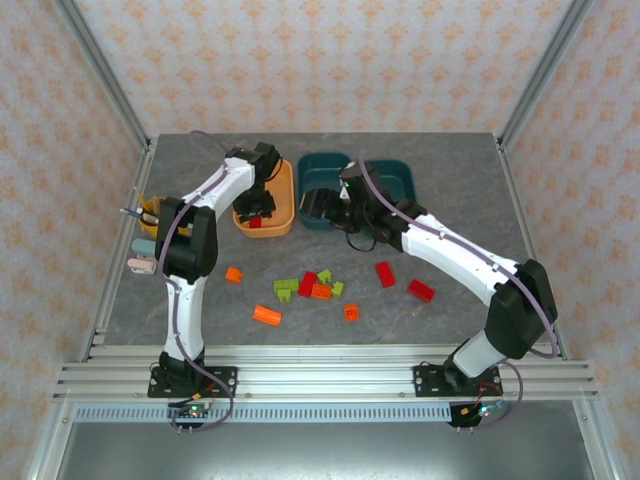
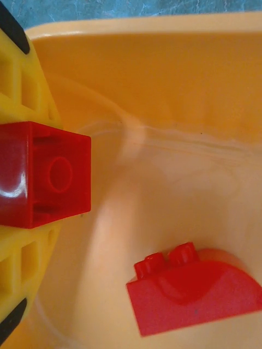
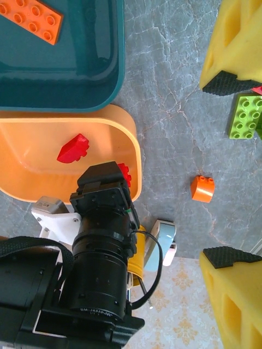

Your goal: Sort the legos into containers by color

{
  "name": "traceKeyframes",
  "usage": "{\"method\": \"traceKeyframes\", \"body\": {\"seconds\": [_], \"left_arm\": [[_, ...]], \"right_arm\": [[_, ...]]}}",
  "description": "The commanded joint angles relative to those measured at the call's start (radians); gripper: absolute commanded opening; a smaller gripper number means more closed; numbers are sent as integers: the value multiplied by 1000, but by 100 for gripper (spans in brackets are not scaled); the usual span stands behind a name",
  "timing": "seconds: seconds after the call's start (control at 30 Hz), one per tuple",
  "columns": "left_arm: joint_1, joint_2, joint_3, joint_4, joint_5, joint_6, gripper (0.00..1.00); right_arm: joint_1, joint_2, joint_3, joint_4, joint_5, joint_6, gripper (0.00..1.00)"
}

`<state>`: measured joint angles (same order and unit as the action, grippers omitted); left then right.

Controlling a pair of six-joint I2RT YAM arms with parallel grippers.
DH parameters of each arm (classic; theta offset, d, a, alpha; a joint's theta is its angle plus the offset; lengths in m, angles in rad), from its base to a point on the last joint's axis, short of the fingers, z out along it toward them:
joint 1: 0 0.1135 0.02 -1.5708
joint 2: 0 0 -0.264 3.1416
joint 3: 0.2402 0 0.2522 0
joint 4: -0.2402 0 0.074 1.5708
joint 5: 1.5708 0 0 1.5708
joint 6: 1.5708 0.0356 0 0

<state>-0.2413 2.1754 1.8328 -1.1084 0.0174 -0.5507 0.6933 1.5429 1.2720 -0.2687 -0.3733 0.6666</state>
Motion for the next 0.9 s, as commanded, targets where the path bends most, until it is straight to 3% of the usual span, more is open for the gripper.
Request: {"method": "traceKeyframes", "body": {"seconds": [0.0, 0.23, 0.53, 0.67, 0.87], "left_arm": [[7, 19, 41, -33, -27, 11, 39], [6, 30, 56, -34, -20, 9, 53], [5, -114, 103, -60, -14, -12, 56], [6, -307, 35, -62, -17, -78, 63], [4, -705, -313, -30, -20, -229, 68]], "right_arm": [[6, 8, 30, 1, 12, 11, 75], [5, 18, 37, -34, 22, -6, 75], [14, -16, 18, -86, 39, -111, 74], [91, 14, 67, -149, 50, -290, 74], [233, 156, 131, -148, 0, -490, 74]]}}
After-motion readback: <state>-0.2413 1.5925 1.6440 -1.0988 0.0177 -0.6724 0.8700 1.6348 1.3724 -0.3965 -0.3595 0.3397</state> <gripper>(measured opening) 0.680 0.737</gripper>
